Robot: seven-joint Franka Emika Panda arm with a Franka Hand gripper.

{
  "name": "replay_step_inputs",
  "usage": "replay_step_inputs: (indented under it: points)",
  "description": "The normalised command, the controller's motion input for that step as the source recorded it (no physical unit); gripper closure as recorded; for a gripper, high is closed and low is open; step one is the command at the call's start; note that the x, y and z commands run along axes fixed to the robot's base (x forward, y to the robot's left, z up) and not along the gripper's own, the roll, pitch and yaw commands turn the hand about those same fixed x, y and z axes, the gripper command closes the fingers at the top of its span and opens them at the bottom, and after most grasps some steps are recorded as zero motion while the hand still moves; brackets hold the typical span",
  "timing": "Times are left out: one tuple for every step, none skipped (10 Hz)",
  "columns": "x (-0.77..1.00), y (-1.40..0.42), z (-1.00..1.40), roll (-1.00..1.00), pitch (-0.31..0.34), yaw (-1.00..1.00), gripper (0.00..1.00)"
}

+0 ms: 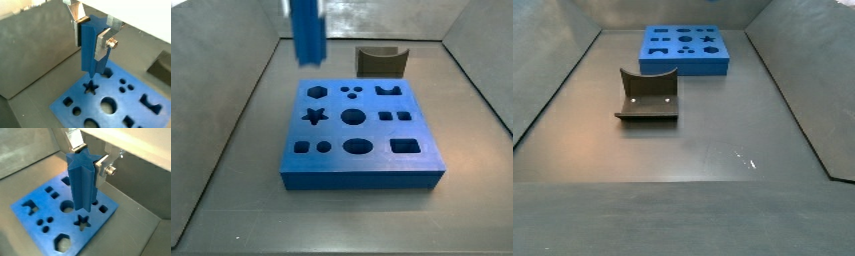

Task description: Insert the star object.

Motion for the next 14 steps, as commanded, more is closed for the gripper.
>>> replay_step_inputs:
  points:
    - [-0.28, -0.28, -0.84, 0.14, -0.211, 0.00, 1.00]
    - [-0.15, -0.11, -0.93, 0.13, -0.153, 0.00, 1.00]
    - [-0.13, 0.00, -0.90, 0.21, -0.070, -0.07, 1.00]
    - [-0.11, 0.00, -0.89, 0.23, -0.059, -0.08, 1.00]
    - [-0.10, 0.01, -0.85, 0.24, -0.066, -0.07, 1.00]
    - [-0.02, 0.02, -0.69, 0.24, -0.003, -0.07, 1.00]
    - [0.00, 0.00, -0.33, 0.16, 0.007, -0.06, 1.00]
    - [0.03, 0.00, -0.15, 0.08, 0.043, -0.05, 1.00]
    - [0.05, 0.00, -0.09, 0.05, 0.063, -0.07, 1.00]
    - [0.06, 0.00, -0.14, 0.08, 0.051, -0.03, 1.00]
    - [0.08, 0.00, -0.28, 0.13, 0.000, 0.00, 1.00]
    - [0.27, 0.00, -0.33, 0.13, 0.000, 0.00, 1.00]
    - [0.40, 0.00, -0.32, 0.13, -0.016, 0.00, 1.00]
    - [0.40, 0.02, -0.37, 0.12, -0.059, 0.00, 1.00]
